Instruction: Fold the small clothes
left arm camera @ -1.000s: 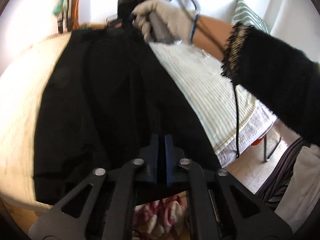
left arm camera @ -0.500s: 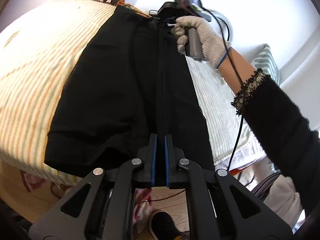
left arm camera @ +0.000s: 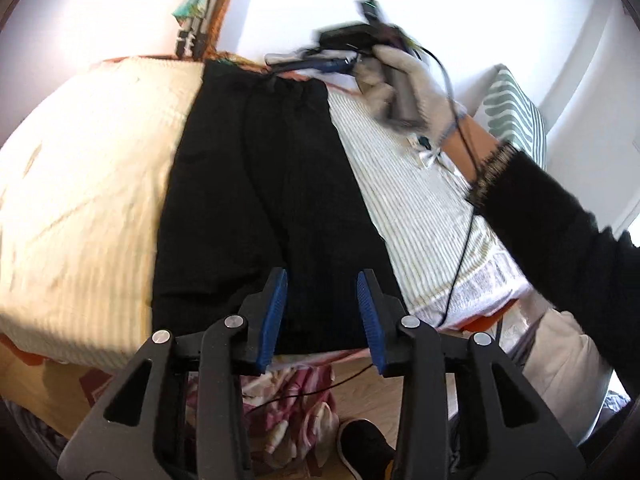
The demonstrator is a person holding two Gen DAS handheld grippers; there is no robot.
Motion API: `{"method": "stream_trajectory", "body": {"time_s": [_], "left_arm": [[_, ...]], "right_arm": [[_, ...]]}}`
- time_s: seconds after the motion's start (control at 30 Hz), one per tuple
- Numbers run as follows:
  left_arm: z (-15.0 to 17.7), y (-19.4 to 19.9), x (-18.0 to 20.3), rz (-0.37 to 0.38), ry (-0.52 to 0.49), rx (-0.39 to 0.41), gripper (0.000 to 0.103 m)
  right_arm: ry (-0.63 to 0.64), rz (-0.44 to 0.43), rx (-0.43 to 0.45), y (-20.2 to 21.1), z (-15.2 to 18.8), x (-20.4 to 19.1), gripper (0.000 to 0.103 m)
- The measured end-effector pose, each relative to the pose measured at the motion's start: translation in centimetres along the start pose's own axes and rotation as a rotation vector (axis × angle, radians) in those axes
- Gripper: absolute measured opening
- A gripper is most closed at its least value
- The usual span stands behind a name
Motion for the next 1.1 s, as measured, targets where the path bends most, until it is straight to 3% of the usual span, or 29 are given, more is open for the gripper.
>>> {"method": "stream_trajectory", "body": {"time_s": [0.13, 0.27, 0.43, 0.57, 0.73, 0.8, 0.93, 1.0, 1.1], "left_arm": [[-1.8, 0.2, -2.5, -0.047, -0.008, 0.03, 0.037], [-3.6, -0.7, -5.9, -0.1, 0.007, 0.056, 0.037], [-4.8, -1.8, -9.3, -0.141, 0.039, 0.088, 0.037], [-4.3, -2.2, -11.0, -0.119, 0.108, 0.081, 0.037], [-4.2, -1.8, -11.2, -0.134, 0.089, 0.086, 0.037], [-4.2, -1.7, -11.3, -0.129, 0.084, 0.087, 0.037], [-4.2, -1.1, -12.0, -0.15, 0.082, 0.099, 0.037], [-3.8, -0.9, -12.8, -0.154, 0.095, 0.086, 0.037], [-2.8, -0.9, -13.5, -0.14, 0.109, 0.055, 0.037]], "right_arm": [[-0.12, 0.049, 0.058, 1.8, -1.3, 4.6, 0.048], [-0.195, 0.05, 0.022, -0.1, -0.8, 6.9, 0.042], [-0.158, -0.006, -0.023, -2.4, -0.3, 4.1, 0.038], [-0.074, 0.088, -0.061, -5.2, 0.0, 2.4, 0.038], [-0.076, 0.117, -0.115, -8.2, 0.8, 1.9, 0.034], [-0.112, 0.042, -0.151, -9.5, 1.2, 0.7, 0.034], [-0.13, -0.132, -0.129, -7.1, 0.8, -2.8, 0.034], [-0.082, -0.113, -0.105, -4.7, 0.6, -3.6, 0.034], [0.008, -0.013, -0.071, 0.0, 1.3, -3.6, 0.034]]}}
Point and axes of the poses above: each gripper's, at about its wrist camera, not at the fingertips, and y roughly against the way its jaws point, x to its right, z to its underside, the point moved 10 cm from there along -y, roughly the way its jaws point, and after that the axes turned 12 degrees about -y, right-handed, at the moved point
